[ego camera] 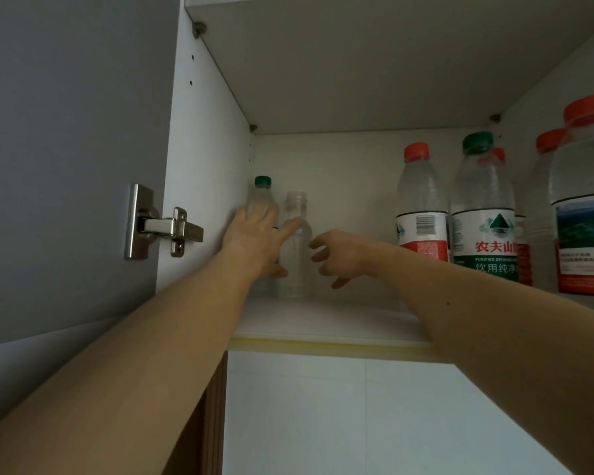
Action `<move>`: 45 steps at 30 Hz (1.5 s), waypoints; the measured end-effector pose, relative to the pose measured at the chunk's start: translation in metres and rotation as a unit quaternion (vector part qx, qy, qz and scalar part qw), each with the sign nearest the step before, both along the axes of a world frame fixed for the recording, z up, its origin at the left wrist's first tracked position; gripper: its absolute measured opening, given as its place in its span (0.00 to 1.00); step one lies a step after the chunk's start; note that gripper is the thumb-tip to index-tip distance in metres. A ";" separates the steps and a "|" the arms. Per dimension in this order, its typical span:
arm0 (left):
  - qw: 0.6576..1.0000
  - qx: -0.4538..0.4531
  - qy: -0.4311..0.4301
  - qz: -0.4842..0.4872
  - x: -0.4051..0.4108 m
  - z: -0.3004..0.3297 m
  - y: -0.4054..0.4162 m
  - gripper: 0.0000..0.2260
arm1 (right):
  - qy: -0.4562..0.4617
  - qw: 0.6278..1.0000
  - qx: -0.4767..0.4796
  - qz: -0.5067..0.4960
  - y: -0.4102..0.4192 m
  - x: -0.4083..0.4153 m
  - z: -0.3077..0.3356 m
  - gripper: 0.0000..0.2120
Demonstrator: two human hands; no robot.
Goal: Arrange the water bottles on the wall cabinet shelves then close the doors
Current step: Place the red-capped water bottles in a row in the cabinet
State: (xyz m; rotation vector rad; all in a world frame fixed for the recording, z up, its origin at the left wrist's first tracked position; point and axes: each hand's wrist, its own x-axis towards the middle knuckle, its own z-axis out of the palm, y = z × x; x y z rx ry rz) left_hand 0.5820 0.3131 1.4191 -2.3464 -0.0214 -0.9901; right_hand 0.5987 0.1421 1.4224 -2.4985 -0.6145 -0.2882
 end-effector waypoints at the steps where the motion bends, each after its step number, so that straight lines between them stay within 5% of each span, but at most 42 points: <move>1: 1.000 -0.006 -0.002 -0.008 0.002 0.001 0.001 0.44 | -0.013 1.000 -0.009 -0.005 0.000 -0.002 0.001 0.29; 6: 0.999 -0.023 -0.009 -0.029 0.006 0.002 0.004 0.42 | -0.208 0.976 -0.070 -0.005 -0.008 -0.035 0.009 0.18; 11: 0.998 -0.046 -0.003 -0.046 0.005 0.000 0.002 0.41 | -0.414 0.909 -0.042 -0.012 -0.049 -0.090 -0.007 0.16; 14: 0.983 -0.137 -0.003 -0.122 -0.002 0.001 -0.006 0.43 | -0.485 0.871 -0.029 -0.076 -0.088 -0.120 -0.023 0.15; 17: 0.918 -0.300 0.025 -0.259 -0.014 0.009 -0.035 0.46 | -0.459 0.872 -0.021 -0.167 -0.119 -0.140 -0.031 0.21; 22: 0.706 -0.503 0.103 -0.487 -0.041 0.025 -0.106 0.48 | -0.306 0.928 0.059 -0.204 -0.129 -0.148 -0.049 0.38; 27: 0.627 -0.542 0.180 -0.529 -0.051 0.020 -0.143 0.52 | -0.250 0.936 0.131 -0.210 -0.130 -0.138 -0.052 0.48; 37: 0.608 -0.538 0.215 -0.543 -0.043 0.004 -0.150 0.51 | -0.258 0.935 0.098 -0.222 -0.137 -0.133 -0.057 0.49; 45: 0.661 -0.531 0.219 -0.483 -0.053 0.015 -0.118 0.53 | -0.273 0.935 0.114 -0.196 -0.138 -0.136 -0.059 0.50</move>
